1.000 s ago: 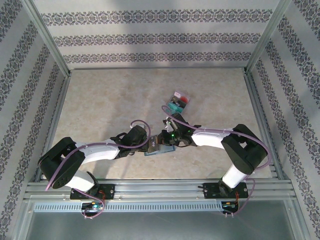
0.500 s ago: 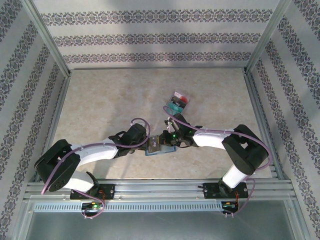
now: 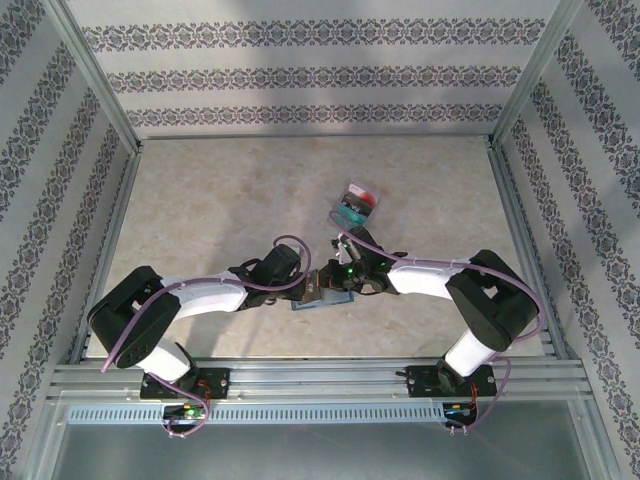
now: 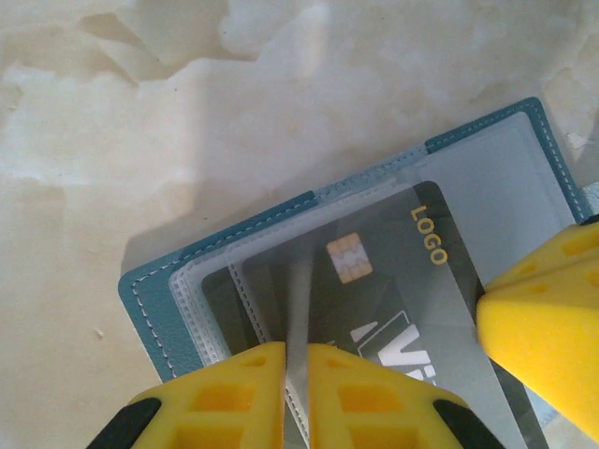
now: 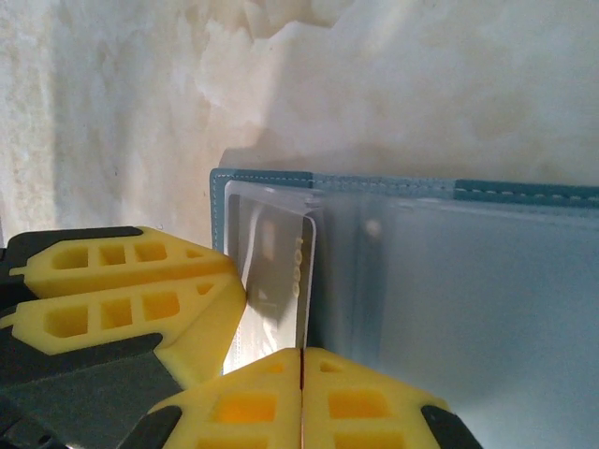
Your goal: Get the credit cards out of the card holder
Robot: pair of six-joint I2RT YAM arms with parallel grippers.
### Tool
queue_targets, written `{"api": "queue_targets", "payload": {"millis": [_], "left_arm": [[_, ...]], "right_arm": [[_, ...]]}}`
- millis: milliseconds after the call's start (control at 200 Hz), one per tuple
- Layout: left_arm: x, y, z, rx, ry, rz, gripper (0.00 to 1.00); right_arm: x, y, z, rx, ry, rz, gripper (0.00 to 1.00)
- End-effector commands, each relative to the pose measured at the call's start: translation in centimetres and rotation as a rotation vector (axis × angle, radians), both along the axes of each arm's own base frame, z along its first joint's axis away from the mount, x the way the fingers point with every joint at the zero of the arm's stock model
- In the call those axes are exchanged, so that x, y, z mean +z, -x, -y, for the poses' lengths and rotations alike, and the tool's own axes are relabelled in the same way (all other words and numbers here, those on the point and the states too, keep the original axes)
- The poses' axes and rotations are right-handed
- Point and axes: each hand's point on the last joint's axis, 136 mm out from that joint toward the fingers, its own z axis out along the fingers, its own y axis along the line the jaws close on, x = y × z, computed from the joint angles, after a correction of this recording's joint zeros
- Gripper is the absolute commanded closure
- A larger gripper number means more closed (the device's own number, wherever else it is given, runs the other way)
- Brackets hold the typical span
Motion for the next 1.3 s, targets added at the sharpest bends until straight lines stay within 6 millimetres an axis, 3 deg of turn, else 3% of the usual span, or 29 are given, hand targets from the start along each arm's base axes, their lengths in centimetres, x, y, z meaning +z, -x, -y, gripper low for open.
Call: {"api": "queue_targets", "payload": {"millis": [0, 270, 690, 1034, 1294], "left_arm": [[-1.4, 1.2, -0.3, -0.025, -0.037, -0.04, 0.88], [-1.5, 1.1, -1.1, -0.003, -0.071, -0.034, 0.9], [-1.2, 0.7, -0.7, -0.016, -0.071, -0.026, 0.91], [2.6, -0.6, 1.6, -0.057, 0.016, 0.044, 0.89], [0.4, 0.1, 1.5, -0.07, -0.011, -0.015, 0.88]], "right_arm": [[1.5, -0.5, -0.3, -0.011, -0.072, 0.024, 0.92], [1.3, -0.9, 0.8, -0.042, -0.064, 0.022, 0.92], [0.5, -0.7, 1.8, -0.064, 0.0, 0.017, 0.92], [0.8, -0.7, 1.3, -0.042, 0.002, 0.02, 0.92], [1.2, -0.8, 1.2, -0.041, -0.011, 0.025, 0.91]]}}
